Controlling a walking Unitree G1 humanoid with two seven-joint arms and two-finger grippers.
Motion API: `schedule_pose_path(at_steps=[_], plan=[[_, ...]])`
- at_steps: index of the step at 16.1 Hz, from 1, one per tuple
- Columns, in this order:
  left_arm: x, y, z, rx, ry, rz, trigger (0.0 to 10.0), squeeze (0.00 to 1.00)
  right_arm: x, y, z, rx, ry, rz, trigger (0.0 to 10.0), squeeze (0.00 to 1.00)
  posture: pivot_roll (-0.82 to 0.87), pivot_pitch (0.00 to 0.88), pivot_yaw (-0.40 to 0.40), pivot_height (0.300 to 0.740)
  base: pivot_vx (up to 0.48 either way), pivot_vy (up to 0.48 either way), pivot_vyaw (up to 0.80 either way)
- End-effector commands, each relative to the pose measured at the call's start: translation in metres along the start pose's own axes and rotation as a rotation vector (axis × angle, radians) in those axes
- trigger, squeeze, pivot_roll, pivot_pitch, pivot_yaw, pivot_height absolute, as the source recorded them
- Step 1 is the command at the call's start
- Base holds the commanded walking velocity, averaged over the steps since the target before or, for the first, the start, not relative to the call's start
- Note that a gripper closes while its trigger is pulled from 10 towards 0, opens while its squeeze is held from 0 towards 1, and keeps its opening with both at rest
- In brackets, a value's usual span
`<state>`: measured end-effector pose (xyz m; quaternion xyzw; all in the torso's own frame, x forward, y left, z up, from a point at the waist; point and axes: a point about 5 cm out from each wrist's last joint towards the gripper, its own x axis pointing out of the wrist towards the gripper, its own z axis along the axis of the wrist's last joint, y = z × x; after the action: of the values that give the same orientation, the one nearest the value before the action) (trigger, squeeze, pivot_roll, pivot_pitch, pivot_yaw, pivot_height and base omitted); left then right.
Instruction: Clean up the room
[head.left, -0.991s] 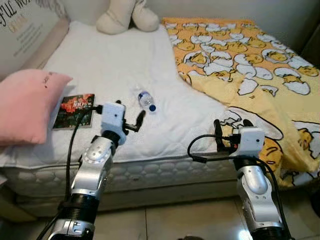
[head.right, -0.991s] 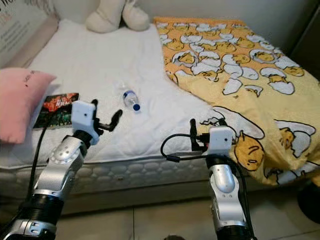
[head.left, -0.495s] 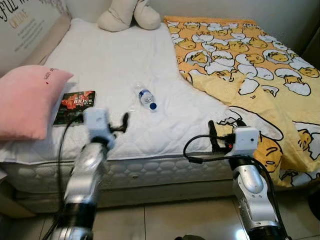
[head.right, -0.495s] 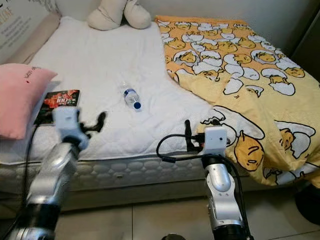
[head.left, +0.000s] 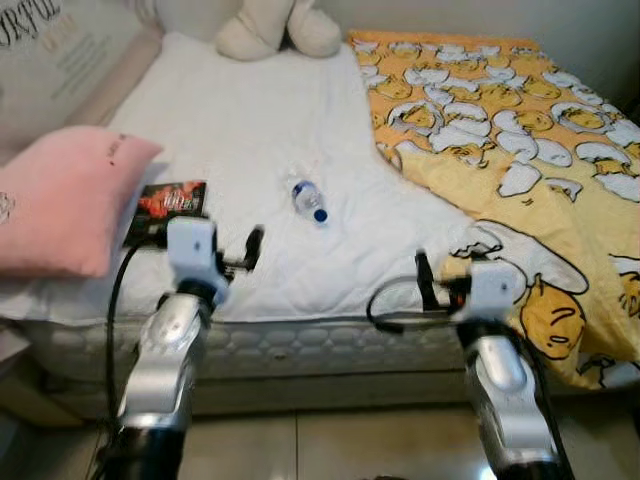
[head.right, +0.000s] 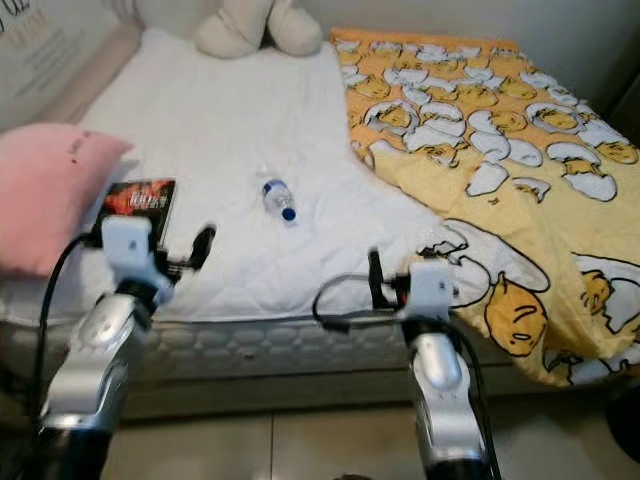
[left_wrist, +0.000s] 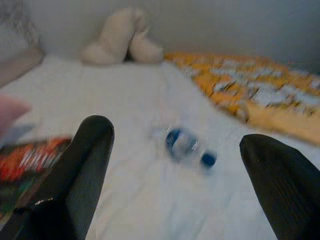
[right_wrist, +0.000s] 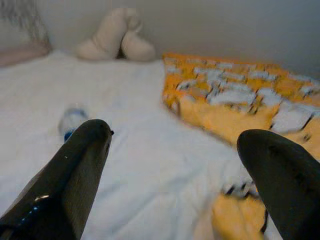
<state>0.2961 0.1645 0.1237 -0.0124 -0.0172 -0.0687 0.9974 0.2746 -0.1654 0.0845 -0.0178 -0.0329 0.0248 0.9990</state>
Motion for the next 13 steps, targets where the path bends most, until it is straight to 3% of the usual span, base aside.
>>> schedule_pose_path(at_steps=[1, 6, 13], plan=[[0.0013, -0.0037, 0.0034, -0.024, -0.017, -0.009, 10.0, 0.0, -0.0001, -0.0106, 0.0021, -0.002, -0.006, -0.041, 10.0, 0.0, -0.03, 0.0, -0.016, 0.74, 0.48, 0.0, 0.0], [0.0017, 0.0022, -0.0024, -0.045, 0.012, 0.025, 10.0, 0.0, -0.0003, -0.0143, 0.001, -0.007, 0.002, -0.047, 10.0, 0.0, -0.03, 0.0, -0.017, 0.74, 0.48, 0.0, 0.0], [0.0075, -0.0032, -0.0025, -0.037, 0.024, 0.02, 10.0, 0.0, -0.0044, -0.016, 0.0002, -0.004, 0.009, -0.046, 10.0, 0.0, -0.04, 0.0, -0.022, 0.74, 0.48, 0.0, 0.0]])
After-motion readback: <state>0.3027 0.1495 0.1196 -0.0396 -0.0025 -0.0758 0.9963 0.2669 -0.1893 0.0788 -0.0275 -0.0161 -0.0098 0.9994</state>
